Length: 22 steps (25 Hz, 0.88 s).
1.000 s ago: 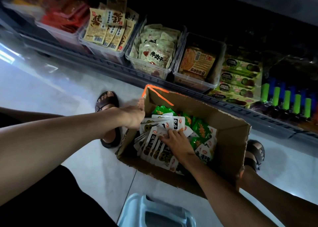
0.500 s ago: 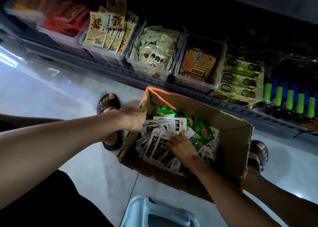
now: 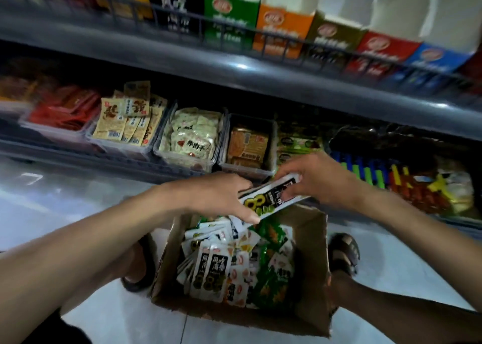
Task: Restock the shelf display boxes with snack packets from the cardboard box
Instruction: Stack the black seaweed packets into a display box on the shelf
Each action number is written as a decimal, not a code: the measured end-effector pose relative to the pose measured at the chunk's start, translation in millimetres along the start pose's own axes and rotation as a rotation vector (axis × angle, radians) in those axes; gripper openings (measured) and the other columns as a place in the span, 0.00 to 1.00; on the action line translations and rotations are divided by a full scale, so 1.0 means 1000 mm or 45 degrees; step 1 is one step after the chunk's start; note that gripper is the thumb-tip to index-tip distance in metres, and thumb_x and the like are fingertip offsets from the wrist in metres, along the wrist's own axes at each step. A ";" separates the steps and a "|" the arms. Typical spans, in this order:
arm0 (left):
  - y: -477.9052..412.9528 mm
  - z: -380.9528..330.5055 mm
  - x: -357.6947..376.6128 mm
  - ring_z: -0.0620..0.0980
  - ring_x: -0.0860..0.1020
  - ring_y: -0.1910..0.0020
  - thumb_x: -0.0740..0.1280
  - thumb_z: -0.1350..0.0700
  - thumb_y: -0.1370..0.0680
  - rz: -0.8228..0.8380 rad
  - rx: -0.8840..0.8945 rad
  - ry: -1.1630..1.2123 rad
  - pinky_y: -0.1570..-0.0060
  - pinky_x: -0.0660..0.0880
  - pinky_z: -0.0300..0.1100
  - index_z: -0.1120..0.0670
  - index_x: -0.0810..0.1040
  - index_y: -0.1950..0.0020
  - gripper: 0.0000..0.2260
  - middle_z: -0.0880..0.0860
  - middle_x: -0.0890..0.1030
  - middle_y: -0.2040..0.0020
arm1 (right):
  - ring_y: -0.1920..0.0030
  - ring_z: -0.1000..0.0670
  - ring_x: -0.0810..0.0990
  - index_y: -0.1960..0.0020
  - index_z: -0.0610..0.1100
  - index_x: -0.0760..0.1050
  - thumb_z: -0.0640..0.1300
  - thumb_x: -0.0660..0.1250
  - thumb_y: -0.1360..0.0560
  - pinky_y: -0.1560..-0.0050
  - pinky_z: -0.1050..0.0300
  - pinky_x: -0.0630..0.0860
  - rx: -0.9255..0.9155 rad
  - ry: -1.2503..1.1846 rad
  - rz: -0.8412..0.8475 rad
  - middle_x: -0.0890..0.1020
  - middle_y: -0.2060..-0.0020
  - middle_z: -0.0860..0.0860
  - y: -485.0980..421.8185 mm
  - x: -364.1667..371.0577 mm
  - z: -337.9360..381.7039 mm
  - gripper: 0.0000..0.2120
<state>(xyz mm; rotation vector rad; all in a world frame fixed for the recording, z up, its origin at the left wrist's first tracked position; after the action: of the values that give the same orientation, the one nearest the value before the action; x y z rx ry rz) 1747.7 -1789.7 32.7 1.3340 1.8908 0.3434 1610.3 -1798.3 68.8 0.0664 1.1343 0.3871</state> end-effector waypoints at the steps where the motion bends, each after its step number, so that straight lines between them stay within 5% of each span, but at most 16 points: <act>1: 0.007 -0.012 0.000 0.49 0.81 0.45 0.70 0.44 0.25 0.033 0.040 0.188 0.48 0.79 0.45 0.49 0.68 0.28 0.28 0.48 0.78 0.37 | 0.57 0.58 0.77 0.50 0.51 0.84 0.45 0.80 0.34 0.57 0.62 0.70 -0.030 -0.052 -0.069 0.83 0.55 0.59 0.009 -0.027 0.012 0.13; 4: 0.025 -0.042 -0.005 0.53 0.84 0.50 0.68 0.50 0.22 0.106 0.108 0.636 0.52 0.81 0.49 0.51 0.69 0.32 0.20 0.53 0.84 0.46 | 0.58 0.56 0.78 0.53 0.49 0.84 0.41 0.80 0.35 0.59 0.67 0.70 -0.110 -0.157 -0.261 0.82 0.59 0.59 0.031 -0.079 0.036 0.12; 7: 0.029 -0.053 -0.009 0.56 0.83 0.48 0.67 0.54 0.21 0.078 0.127 0.828 0.51 0.81 0.52 0.54 0.71 0.34 0.17 0.57 0.84 0.47 | 0.54 0.62 0.74 0.45 0.48 0.81 0.41 0.79 0.36 0.53 0.71 0.71 -0.164 -0.165 -0.479 0.76 0.53 0.61 0.042 -0.094 0.045 0.20; 9: 0.026 -0.056 -0.014 0.54 0.83 0.50 0.67 0.54 0.21 -0.013 0.172 0.910 0.54 0.81 0.49 0.54 0.72 0.35 0.15 0.58 0.83 0.47 | 0.51 0.62 0.71 0.34 0.51 0.73 0.46 0.79 0.36 0.47 0.70 0.71 -0.027 -0.179 -0.717 0.72 0.49 0.58 0.045 -0.100 0.029 0.32; 11: 0.023 -0.059 -0.024 0.52 0.82 0.54 0.67 0.54 0.21 -0.157 0.226 0.933 0.58 0.79 0.46 0.51 0.73 0.37 0.13 0.57 0.83 0.48 | 0.46 0.61 0.73 0.31 0.54 0.68 0.50 0.77 0.32 0.44 0.67 0.74 0.161 -0.382 -0.862 0.73 0.44 0.57 0.046 -0.099 0.008 0.33; 15: 0.014 -0.064 -0.034 0.51 0.82 0.54 0.66 0.54 0.20 -0.324 0.242 0.880 0.58 0.81 0.48 0.47 0.73 0.36 0.13 0.55 0.84 0.50 | 0.42 0.57 0.78 0.31 0.56 0.68 0.55 0.67 0.25 0.43 0.54 0.80 0.156 -0.798 -0.860 0.76 0.41 0.54 0.043 -0.083 0.002 0.23; 22: 0.000 -0.062 -0.035 0.50 0.81 0.60 0.68 0.53 0.22 -0.336 0.157 0.762 0.60 0.81 0.52 0.56 0.72 0.38 0.15 0.56 0.81 0.54 | 0.42 0.56 0.77 0.31 0.57 0.63 0.58 0.62 0.23 0.45 0.56 0.80 0.176 -0.884 -0.790 0.73 0.41 0.53 0.035 -0.068 0.007 0.22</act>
<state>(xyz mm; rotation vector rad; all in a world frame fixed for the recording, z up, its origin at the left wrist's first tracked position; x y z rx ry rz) 1707.9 -1807.7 89.3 1.1108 2.5890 0.5394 1582.2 -1787.2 139.1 -0.0321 0.4470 -0.2633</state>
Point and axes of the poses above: each hand's wrist, its own y-axis away from the middle knuckle, its own x-axis out of the palm, z = x × y, the point moved 9 cm from there along -y, towards the middle knuckle
